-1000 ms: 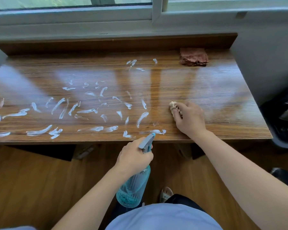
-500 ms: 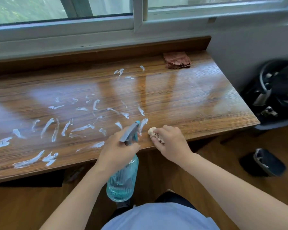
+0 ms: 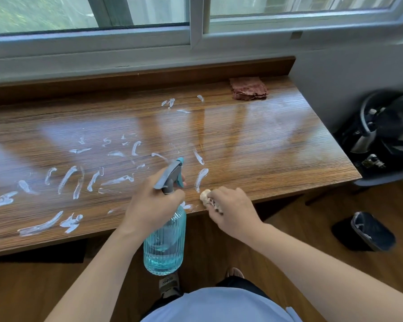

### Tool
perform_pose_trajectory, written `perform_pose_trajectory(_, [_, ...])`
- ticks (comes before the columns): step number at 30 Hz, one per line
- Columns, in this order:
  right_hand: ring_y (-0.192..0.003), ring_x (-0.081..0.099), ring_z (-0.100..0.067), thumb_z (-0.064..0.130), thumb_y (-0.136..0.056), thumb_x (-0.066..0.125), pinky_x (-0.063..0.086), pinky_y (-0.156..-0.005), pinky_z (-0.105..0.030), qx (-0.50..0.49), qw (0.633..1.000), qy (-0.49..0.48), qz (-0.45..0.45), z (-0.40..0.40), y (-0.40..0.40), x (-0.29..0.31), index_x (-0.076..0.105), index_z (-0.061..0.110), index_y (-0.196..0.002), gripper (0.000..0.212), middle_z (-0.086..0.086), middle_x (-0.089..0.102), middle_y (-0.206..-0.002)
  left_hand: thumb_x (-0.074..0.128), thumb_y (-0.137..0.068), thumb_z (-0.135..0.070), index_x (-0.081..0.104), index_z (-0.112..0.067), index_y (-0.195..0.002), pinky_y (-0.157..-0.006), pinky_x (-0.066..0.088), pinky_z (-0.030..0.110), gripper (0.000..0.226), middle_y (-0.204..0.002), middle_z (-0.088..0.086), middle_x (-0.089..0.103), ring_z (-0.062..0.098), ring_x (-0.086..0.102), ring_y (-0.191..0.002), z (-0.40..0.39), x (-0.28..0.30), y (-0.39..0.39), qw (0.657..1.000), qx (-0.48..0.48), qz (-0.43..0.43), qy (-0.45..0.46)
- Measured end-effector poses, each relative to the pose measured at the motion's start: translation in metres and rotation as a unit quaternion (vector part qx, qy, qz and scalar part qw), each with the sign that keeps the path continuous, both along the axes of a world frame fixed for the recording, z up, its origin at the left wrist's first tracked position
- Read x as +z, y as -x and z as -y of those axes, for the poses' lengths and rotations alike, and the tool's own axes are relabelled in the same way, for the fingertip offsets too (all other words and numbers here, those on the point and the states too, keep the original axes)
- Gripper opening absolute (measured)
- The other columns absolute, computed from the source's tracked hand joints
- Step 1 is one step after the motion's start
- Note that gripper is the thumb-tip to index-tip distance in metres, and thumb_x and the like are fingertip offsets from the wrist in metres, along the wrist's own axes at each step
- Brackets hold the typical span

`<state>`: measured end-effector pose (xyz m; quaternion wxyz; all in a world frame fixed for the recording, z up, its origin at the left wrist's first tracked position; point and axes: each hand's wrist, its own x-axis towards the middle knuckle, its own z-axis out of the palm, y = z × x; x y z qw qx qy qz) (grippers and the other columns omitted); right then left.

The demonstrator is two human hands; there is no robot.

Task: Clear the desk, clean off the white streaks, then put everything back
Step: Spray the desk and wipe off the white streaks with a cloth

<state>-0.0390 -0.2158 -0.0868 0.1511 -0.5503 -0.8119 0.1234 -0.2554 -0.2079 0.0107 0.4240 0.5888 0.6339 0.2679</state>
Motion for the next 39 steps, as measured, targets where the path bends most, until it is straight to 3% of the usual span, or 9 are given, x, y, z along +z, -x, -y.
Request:
perform_pose_trajectory(2, [-0.083, 0.062, -0.014, 0.038, -0.099, 0.058, 0.045, -0.076, -0.034, -0.014, 1.0, -0.002, -0.006, -0.012, -0.012, 0.006, 0.066, 0.021, -0.11, 0.022, 0.008, 0.068, -0.098, 0.057, -0.086, -0.007, 0.067, -0.025, -0.099, -0.054, 0.038, 0.033, 0.024, -0.055, -0.014, 0.045, 0.009, 0.036, -0.047, 0.002, -0.001, -0.002, 1.0, -0.002, 0.006, -0.001])
perform_pose_trajectory(7, [-0.092, 0.067, -0.024, 0.037, -0.099, 0.06, 0.051, -0.083, -0.041, -0.232, 0.973, -0.003, -0.018, -0.04, -0.061, 0.013, 0.067, 0.02, -0.117, 0.026, 0.001, 0.07, -0.109, 0.056, -0.087, -0.004, 0.067, -0.023, -0.099, -0.055, 0.036, 0.032, 0.025, -0.051, -0.018, 0.047, 0.008, 0.037, -0.046, 0.002, -0.002, -0.005, 1.0, -0.004, 0.007, -0.007])
perform_pose_trajectory(13, [-0.094, 0.062, -0.013, 0.039, -0.098, 0.063, 0.045, -0.08, -0.027, -0.022, 0.997, 0.065, -0.045, -0.007, -0.007, 0.013, 0.066, 0.023, -0.124, 0.03, 0.009, 0.066, -0.109, 0.057, -0.088, -0.006, 0.067, -0.026, -0.097, -0.057, 0.037, 0.035, 0.025, -0.06, -0.011, 0.05, 0.014, 0.043, -0.055, -0.001, -0.001, -0.011, 1.0, 0.003, 0.019, 0.004])
perform_pose_trajectory(15, [-0.099, 0.06, -0.008, 0.039, -0.097, 0.066, 0.045, -0.083, -0.023, -0.065, 0.986, 0.115, -0.102, -0.023, -0.017, 0.021, 0.065, 0.023, -0.127, 0.034, 0.011, 0.065, -0.112, 0.057, -0.087, -0.006, 0.066, -0.026, -0.098, -0.057, 0.038, 0.037, 0.024, -0.065, -0.005, 0.049, 0.017, 0.042, -0.058, -0.002, 0.001, -0.011, 1.0, 0.002, 0.03, 0.003])
perform_pose_trajectory(19, [-0.105, 0.066, -0.008, 0.024, -0.091, 0.073, 0.059, -0.091, -0.038, -0.162, 0.935, 0.167, -0.268, -0.053, -0.051, 0.046, 0.059, 0.023, -0.139, 0.049, 0.009, 0.068, -0.116, 0.058, -0.084, -0.007, 0.066, -0.026, -0.097, -0.056, 0.041, 0.038, 0.024, -0.061, -0.013, 0.049, 0.015, 0.04, -0.055, -0.004, 0.002, -0.01, 0.999, 0.002, 0.036, 0.003])
perform_pose_trajectory(24, [-0.114, 0.057, -0.021, 0.016, -0.091, 0.074, 0.044, -0.091, -0.028, -0.172, 0.981, 0.024, -0.082, -0.069, -0.07, 0.047, 0.049, 0.014, -0.147, 0.061, -0.005, 0.06, -0.127, 0.056, -0.078, -0.018, 0.067, -0.028, -0.098, -0.055, 0.042, 0.038, 0.025, -0.059, -0.006, 0.053, 0.013, 0.041, -0.052, -0.003, 0.003, -0.009, 0.999, 0.005, 0.034, -0.004])
perform_pose_trajectory(26, [-0.112, 0.056, -0.021, 0.019, -0.09, 0.076, 0.042, -0.09, -0.028, -0.17, 0.983, 0.012, -0.067, -0.072, -0.069, 0.041, 0.049, 0.013, -0.143, 0.059, -0.005, 0.06, -0.124, 0.056, -0.079, -0.017, 0.067, -0.027, -0.097, -0.056, 0.04, 0.038, 0.023, -0.064, 0.001, 0.054, 0.014, 0.04, -0.053, -0.003, 0.002, -0.01, 1.0, 0.002, 0.025, -0.012])
perform_pose_trajectory(34, [-0.096, 0.057, -0.02, 0.037, -0.093, 0.073, 0.045, -0.077, -0.034, -0.226, 0.964, 0.099, -0.096, -0.091, -0.073, 0.025, 0.055, 0.018, -0.119, 0.037, 0.004, 0.059, -0.102, 0.057, -0.084, -0.013, 0.066, -0.025, -0.097, -0.057, 0.037, 0.038, 0.02, -0.057, -0.012, 0.046, 0.014, 0.037, -0.053, -0.006, 0.001, -0.011, 1.0, 0.004, 0.03, -0.009])
perform_pose_trajectory(39, [-0.08, 0.063, -0.021, 0.047, -0.1, 0.058, 0.043, -0.064, -0.032, -0.232, 0.96, 0.053, -0.146, -0.102, -0.084, 0.03, 0.065, 0.017, -0.099, 0.031, 0.004, 0.065, -0.083, 0.057, -0.089, -0.007, 0.066, -0.023, -0.096, -0.057, 0.035, 0.036, 0.02, -0.067, 0.0, 0.05, 0.011, 0.034, -0.05, -0.008, 0.003, -0.015, 1.0, 0.002, 0.011, -0.021])
